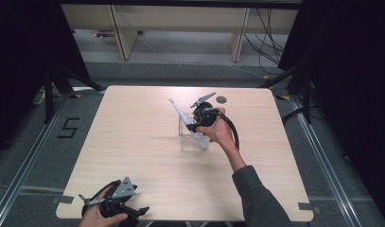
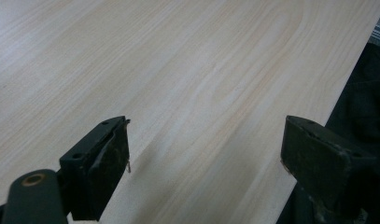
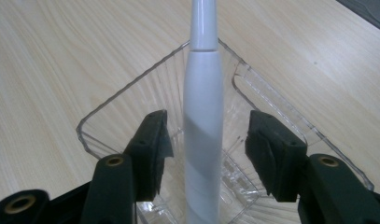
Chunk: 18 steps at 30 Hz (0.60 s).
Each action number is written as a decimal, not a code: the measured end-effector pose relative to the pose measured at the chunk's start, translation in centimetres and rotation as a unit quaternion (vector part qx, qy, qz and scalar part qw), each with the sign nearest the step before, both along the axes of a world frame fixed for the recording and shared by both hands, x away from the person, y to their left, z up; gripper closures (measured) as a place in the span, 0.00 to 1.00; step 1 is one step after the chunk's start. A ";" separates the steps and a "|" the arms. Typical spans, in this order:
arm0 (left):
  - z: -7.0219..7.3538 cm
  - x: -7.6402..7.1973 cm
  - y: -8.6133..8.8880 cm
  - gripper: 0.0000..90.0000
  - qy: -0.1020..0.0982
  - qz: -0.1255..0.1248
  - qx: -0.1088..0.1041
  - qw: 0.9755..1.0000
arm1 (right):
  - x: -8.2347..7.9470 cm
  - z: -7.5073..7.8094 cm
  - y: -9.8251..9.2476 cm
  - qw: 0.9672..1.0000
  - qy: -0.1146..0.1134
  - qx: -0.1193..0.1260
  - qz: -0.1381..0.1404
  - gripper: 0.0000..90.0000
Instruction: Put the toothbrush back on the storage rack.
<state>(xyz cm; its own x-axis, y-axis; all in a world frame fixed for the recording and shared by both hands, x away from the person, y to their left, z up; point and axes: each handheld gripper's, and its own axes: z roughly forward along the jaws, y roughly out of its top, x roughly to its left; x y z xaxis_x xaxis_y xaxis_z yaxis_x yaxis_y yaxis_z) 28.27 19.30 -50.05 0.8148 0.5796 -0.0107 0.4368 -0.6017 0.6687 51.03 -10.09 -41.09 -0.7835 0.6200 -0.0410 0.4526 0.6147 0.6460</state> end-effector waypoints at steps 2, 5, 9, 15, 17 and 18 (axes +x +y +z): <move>0.0 0.0 0.0 0.16 0.000 0.000 0.000 1.000 | -0.2 0.1 0.0 1.000 0.006 0.007 -0.004 0.53; 0.0 0.0 0.0 0.16 0.001 0.000 0.001 1.000 | -0.5 0.3 0.1 1.000 0.008 0.010 -0.013 0.50; 0.0 0.0 0.0 0.16 0.000 0.001 0.000 1.000 | -0.6 0.7 -0.1 1.000 -0.002 0.010 -0.005 0.48; 0.0 0.0 0.0 0.16 0.001 0.001 0.001 1.000 | -0.9 1.1 -0.4 1.000 -0.010 0.022 -0.006 0.44; 0.0 0.0 0.0 0.16 0.000 0.001 0.001 1.000 | -1.0 1.2 -0.5 1.000 -0.009 0.029 -0.006 0.42; 0.0 0.0 0.0 0.16 0.000 0.000 0.002 1.000 | -1.2 1.3 -0.6 0.999 -0.008 0.034 -0.007 0.42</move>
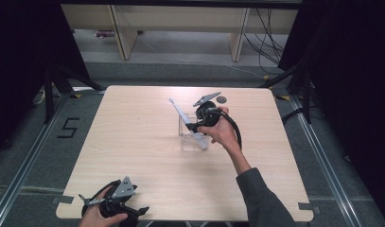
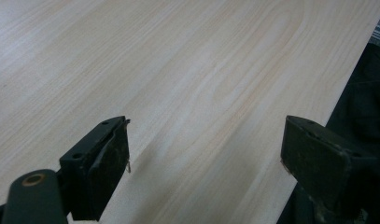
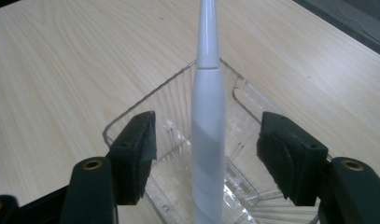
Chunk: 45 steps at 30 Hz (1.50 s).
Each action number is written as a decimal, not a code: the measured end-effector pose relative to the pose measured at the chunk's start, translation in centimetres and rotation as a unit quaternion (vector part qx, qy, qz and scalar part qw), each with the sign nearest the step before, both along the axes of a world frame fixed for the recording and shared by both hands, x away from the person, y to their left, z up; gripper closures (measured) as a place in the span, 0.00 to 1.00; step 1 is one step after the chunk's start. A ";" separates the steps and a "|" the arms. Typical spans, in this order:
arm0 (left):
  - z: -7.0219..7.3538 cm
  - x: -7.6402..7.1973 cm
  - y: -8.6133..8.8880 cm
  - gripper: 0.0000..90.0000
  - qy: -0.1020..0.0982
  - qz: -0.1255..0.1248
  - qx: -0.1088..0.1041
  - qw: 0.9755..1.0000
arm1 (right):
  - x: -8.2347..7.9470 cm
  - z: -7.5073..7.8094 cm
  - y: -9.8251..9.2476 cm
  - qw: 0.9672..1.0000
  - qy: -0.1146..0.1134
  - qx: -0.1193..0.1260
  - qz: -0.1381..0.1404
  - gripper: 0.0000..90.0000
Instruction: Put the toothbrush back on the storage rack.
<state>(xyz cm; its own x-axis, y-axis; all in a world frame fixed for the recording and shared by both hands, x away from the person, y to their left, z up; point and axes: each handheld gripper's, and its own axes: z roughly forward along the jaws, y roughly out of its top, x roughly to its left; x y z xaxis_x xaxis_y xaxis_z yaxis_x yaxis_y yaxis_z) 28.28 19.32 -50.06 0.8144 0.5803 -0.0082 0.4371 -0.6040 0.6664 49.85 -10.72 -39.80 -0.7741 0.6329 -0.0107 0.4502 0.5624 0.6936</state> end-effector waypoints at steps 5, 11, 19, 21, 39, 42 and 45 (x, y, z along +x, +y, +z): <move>0.0 0.0 0.0 0.16 0.007 -0.002 0.003 1.000 | -0.4 0.3 -0.4 1.000 -0.015 0.012 0.004 0.39; -0.1 -0.1 0.0 0.16 0.004 0.006 -0.002 1.000 | -1.2 1.1 -0.9 1.000 -0.011 0.027 -0.003 0.37; -0.1 -0.1 0.0 0.16 0.004 0.007 -0.006 1.000 | -1.8 1.4 -1.1 0.999 -0.011 0.040 0.000 0.34; -0.1 -0.1 0.0 0.16 0.005 0.007 -0.003 1.000 | -2.0 1.5 -1.2 0.999 -0.009 0.042 -0.001 0.33; -0.2 -0.1 -0.1 0.16 0.004 0.007 -0.011 1.000 | -3.5 1.8 -2.2 0.997 -0.025 0.066 0.015 0.33; -0.2 -0.1 -0.1 0.16 0.004 0.007 -0.011 1.000 | -3.7 2.0 -2.5 0.997 -0.028 0.064 0.018 0.33; -0.1 -0.1 -0.1 0.16 0.002 0.007 -0.007 1.000 | -4.1 2.2 -2.8 0.998 -0.019 0.065 0.017 0.33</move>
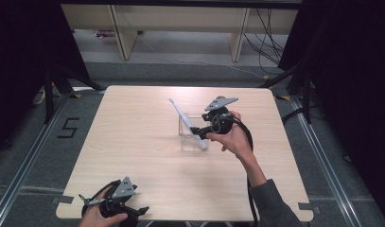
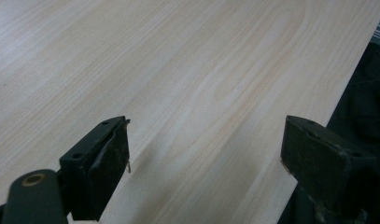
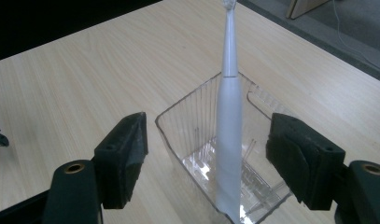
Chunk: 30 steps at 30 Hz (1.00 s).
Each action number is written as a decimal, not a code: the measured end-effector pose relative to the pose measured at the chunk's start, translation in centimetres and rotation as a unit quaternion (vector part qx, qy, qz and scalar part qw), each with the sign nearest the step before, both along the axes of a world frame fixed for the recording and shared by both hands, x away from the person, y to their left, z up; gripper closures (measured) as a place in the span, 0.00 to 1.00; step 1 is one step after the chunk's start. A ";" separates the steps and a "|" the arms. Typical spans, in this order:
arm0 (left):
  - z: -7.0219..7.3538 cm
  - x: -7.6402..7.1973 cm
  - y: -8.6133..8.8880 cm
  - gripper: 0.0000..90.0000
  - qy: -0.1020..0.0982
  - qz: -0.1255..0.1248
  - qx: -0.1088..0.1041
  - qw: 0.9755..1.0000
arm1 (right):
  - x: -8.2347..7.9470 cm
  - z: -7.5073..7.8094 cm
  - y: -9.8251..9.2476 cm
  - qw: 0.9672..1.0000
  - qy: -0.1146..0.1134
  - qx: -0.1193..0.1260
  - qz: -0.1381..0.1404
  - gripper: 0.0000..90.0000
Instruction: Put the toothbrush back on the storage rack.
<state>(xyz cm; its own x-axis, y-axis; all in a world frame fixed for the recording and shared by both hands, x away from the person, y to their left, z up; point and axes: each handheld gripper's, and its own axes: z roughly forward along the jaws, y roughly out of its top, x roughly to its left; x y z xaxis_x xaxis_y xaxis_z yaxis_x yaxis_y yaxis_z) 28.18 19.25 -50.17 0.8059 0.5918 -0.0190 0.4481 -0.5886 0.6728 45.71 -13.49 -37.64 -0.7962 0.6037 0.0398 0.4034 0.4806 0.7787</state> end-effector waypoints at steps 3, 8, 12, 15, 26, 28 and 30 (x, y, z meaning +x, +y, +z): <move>0.0 0.0 0.0 0.16 0.000 -0.001 -0.001 1.000 | -0.2 0.0 -0.3 1.000 -0.004 -0.001 0.002 0.33; 0.0 0.0 0.0 0.16 0.000 -0.002 -0.001 1.000 | -0.3 0.1 -1.0 1.000 -0.017 -0.002 -0.003 0.33; 0.0 -0.1 0.0 0.16 -0.001 -0.002 -0.001 1.000 | -0.6 0.2 -1.2 1.000 -0.009 0.000 -0.004 0.33; 0.0 -0.1 0.0 0.16 -0.001 -0.002 -0.001 1.000 | -0.8 0.2 -1.4 1.000 -0.013 -0.001 0.000 0.33; 0.2 -0.1 0.0 0.16 -0.004 -0.009 0.004 1.000 | -1.9 0.0 -2.8 1.000 -0.018 -0.006 -0.009 0.32; 0.1 -0.1 0.0 0.16 0.000 -0.002 0.001 1.000 | -2.1 0.0 -3.1 1.000 -0.013 -0.006 -0.010 0.32; 0.1 -0.1 0.0 0.16 0.000 -0.004 0.002 1.000 | -2.1 0.0 -3.6 1.000 -0.029 -0.007 -0.004 0.32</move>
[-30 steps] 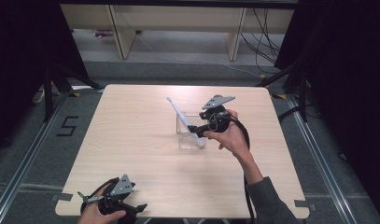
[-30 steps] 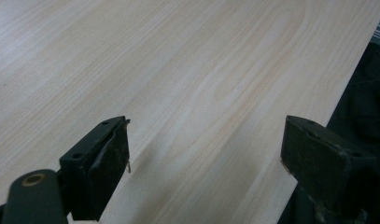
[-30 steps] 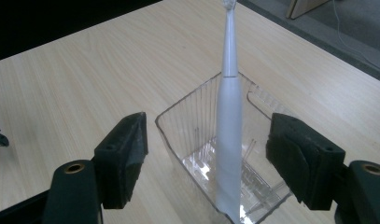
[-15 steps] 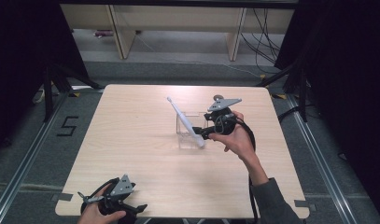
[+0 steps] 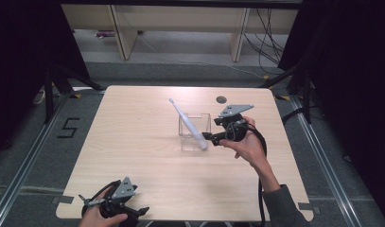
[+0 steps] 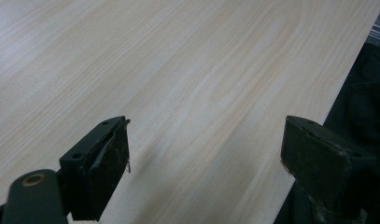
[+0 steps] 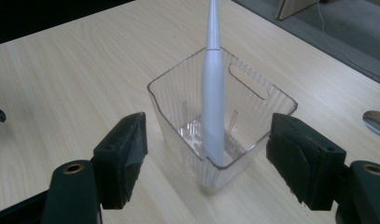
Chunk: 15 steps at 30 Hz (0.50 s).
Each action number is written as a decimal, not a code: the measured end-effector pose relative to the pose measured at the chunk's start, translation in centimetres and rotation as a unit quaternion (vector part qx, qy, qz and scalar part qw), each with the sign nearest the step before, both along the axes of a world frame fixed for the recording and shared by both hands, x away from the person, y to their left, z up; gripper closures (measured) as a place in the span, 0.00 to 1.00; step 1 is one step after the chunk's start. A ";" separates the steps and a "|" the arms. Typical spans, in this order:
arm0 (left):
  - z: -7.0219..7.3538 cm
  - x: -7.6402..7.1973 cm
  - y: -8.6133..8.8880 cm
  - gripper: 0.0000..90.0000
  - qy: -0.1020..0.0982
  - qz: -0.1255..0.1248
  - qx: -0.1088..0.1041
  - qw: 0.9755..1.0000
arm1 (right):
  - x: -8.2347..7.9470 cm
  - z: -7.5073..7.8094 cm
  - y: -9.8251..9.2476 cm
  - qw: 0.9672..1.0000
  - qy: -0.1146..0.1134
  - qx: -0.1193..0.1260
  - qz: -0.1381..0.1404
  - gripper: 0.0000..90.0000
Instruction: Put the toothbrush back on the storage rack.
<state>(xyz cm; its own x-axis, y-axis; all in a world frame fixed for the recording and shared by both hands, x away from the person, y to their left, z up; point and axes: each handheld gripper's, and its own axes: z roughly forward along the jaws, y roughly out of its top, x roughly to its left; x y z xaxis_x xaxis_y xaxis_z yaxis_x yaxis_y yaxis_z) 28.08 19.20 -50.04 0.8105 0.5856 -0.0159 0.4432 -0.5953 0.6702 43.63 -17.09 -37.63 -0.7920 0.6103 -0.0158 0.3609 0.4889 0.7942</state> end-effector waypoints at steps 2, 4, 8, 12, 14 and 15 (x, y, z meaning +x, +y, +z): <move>0.0 0.1 0.0 0.16 -0.001 -0.008 0.006 1.000 | -0.2 0.0 -0.3 1.000 -0.003 0.001 -0.003 0.32; 0.0 0.0 0.0 0.16 -0.003 -0.006 0.005 1.000 | -0.6 0.1 -0.4 1.000 0.007 0.005 -0.012 0.32; -0.1 0.0 0.0 0.16 -0.002 -0.001 -0.002 1.000 | -0.6 -0.1 -1.1 1.000 -0.004 -0.003 -0.007 0.32; 0.0 0.0 0.0 0.16 -0.003 -0.002 -0.001 1.000 | -0.8 -0.2 -1.4 1.000 0.002 -0.002 -0.009 0.32; 0.0 0.0 0.0 0.16 -0.002 -0.002 0.002 1.000 | -1.0 -0.3 -1.6 1.000 0.006 0.001 -0.015 0.32; 0.0 0.0 0.0 0.16 -0.002 -0.001 0.001 1.000 | -1.0 -0.3 -1.7 1.000 0.003 -0.002 -0.012 0.32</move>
